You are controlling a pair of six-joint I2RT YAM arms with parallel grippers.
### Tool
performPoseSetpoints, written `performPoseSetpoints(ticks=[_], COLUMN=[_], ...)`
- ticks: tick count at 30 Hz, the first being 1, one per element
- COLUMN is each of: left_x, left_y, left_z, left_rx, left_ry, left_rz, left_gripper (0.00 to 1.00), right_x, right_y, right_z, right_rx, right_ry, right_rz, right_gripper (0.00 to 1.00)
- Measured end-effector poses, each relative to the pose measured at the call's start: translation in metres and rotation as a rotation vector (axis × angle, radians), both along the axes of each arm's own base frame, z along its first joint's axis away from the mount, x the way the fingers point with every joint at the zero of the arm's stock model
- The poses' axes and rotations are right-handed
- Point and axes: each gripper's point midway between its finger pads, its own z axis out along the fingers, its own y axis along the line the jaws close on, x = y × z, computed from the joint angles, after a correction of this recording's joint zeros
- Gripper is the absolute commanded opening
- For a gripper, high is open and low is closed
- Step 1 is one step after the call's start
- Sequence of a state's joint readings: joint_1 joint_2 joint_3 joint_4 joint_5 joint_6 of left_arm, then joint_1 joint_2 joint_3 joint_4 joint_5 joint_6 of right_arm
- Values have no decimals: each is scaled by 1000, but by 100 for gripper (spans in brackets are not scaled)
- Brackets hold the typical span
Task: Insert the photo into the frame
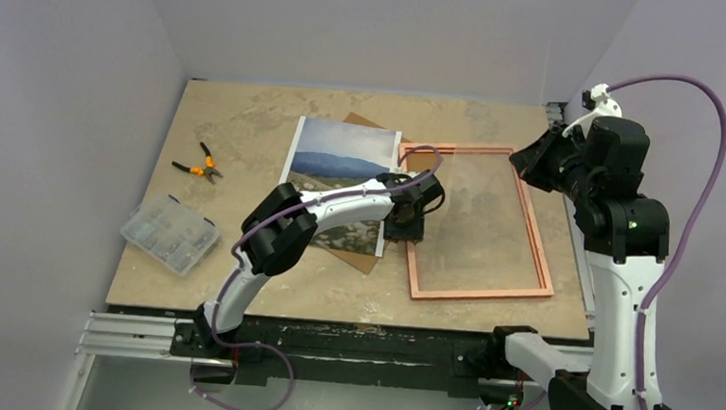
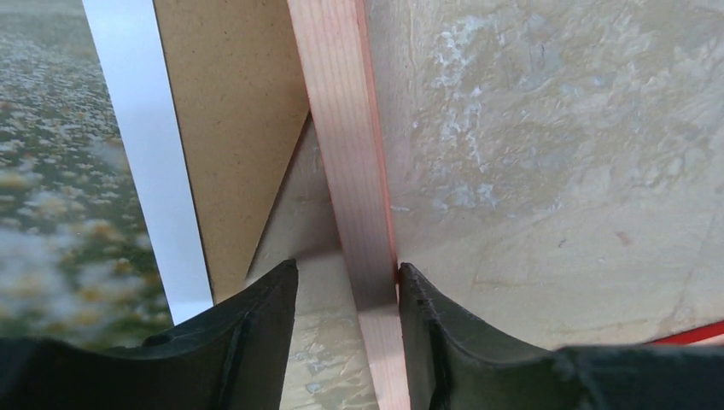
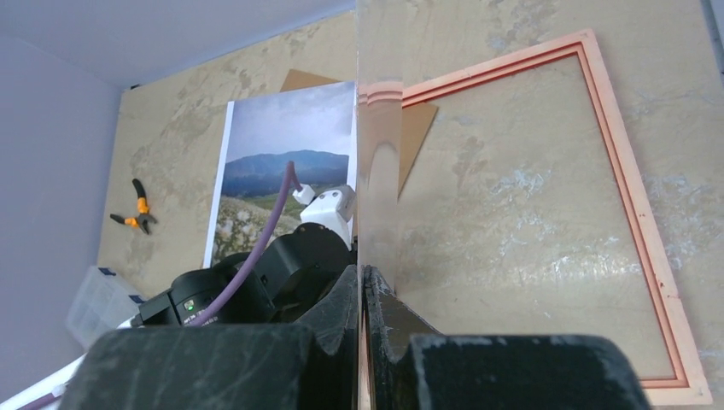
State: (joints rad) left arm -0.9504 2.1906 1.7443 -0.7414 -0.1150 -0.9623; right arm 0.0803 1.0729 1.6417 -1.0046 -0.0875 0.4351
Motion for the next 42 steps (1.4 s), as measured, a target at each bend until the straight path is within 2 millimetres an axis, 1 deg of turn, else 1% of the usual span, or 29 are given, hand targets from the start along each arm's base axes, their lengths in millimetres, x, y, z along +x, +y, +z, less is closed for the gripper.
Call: performPoseSetpoints(ticks=[3, 4, 5, 8, 10, 12, 14, 18, 22, 28, 34, 42], left_x=[3, 3, 4, 4, 7, 7, 5, 2, -2, -15, -27, -44], left_y=[4, 6, 9, 18, 23, 31, 44, 76, 97, 118, 137, 162], left_z=[-3, -3, -3, -5, -6, -6, -6, -6, -6, -7, -6, -4], left_rx=[41, 52, 66, 94, 88, 76, 78, 88, 89, 75, 99, 149], left_ry=[-5, -8, -8, -1, 1, -2, -1, 12, 14, 9, 1, 6], left_rz=[1, 1, 3, 22, 38, 44, 52, 98, 129, 168, 166, 124], left_gripper=[30, 23, 18, 4, 0, 0, 0, 0, 0, 0, 0, 0], right_x=[-1, -1, -1, -1, -1, 0, 0, 3, 5, 9, 11, 15], right_y=[0, 0, 0, 0, 0, 0, 1, 4, 9, 18, 26, 38], right_z=[-1, -1, -1, -1, -2, -5, -9, -22, -36, -50, -65, -69], right_rx=[-5, -6, -7, -7, -7, -7, -6, 0, 12, 38, 63, 105], right_ry=[2, 3, 5, 5, 6, 11, 18, 46, 74, 96, 122, 117], right_rz=[1, 2, 2, 3, 4, 4, 8, 21, 47, 88, 131, 185], right_gripper=[0, 0, 0, 0, 0, 0, 0, 0, 0, 0, 0, 0])
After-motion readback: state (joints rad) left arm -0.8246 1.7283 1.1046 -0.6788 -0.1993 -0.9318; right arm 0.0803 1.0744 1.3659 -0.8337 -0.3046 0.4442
